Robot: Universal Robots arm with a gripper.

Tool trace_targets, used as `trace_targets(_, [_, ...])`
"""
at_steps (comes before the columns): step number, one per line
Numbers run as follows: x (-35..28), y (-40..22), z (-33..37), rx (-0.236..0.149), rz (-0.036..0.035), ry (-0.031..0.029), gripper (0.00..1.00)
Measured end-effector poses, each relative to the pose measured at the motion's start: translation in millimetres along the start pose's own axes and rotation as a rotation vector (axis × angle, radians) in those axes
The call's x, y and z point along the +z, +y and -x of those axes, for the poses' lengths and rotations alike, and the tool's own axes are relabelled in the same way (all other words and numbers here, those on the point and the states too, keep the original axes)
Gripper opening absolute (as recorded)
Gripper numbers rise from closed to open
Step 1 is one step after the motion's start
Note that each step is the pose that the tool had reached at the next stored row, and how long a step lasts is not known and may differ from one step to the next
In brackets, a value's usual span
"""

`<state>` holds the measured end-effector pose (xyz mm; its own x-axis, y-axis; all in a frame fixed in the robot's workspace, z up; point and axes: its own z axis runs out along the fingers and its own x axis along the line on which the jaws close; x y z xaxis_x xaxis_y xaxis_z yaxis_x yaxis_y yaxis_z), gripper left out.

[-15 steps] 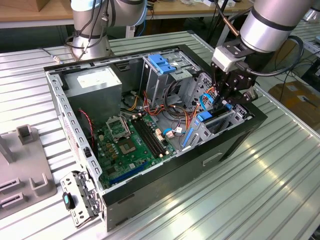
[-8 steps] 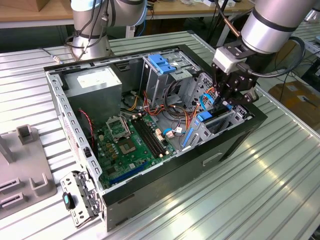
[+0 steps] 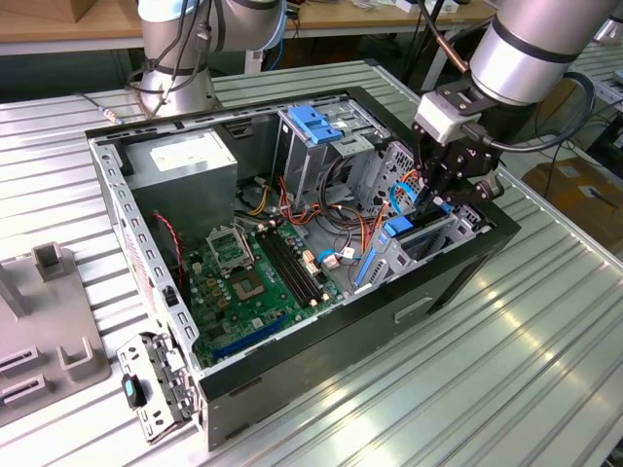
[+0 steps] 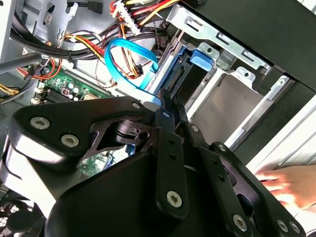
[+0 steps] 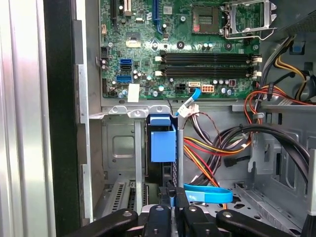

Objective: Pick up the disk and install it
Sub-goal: 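Insert the first disk wire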

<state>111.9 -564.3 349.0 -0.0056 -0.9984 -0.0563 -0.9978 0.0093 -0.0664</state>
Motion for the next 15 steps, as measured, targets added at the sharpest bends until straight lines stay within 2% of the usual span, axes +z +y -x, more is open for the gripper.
trace_targets(15, [2.1,0.1,0.2,-0.013,0.0007,-0.0009,0.16])
